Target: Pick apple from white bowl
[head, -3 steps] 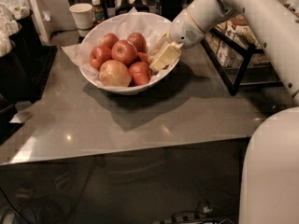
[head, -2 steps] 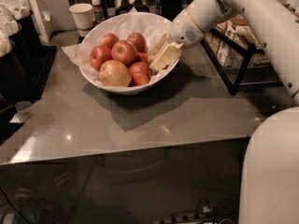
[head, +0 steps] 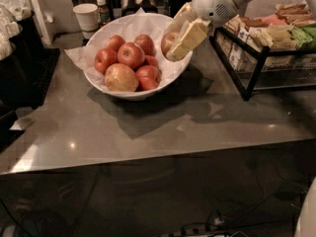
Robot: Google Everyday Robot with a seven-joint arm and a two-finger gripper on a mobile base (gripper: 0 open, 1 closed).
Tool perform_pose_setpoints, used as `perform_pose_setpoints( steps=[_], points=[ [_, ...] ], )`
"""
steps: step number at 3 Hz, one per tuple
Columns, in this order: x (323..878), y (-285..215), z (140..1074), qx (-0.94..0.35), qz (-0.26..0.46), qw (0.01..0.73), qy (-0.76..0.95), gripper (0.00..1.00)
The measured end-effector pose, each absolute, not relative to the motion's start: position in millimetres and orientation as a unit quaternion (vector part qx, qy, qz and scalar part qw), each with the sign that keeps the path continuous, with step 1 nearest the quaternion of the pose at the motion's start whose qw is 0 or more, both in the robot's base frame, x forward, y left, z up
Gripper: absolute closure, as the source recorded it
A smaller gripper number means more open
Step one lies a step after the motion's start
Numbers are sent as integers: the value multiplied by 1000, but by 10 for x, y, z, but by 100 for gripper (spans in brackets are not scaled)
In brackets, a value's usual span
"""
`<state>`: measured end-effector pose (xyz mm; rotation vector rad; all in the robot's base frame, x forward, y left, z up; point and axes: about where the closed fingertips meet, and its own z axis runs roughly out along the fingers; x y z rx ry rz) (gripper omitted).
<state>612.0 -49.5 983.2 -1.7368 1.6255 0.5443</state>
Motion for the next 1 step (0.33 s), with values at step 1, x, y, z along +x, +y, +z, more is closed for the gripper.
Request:
perform_pose_setpoints(
  steps=[1],
  points=[
    [6120,-495,9832,-668,209,344,626,100]
  ],
)
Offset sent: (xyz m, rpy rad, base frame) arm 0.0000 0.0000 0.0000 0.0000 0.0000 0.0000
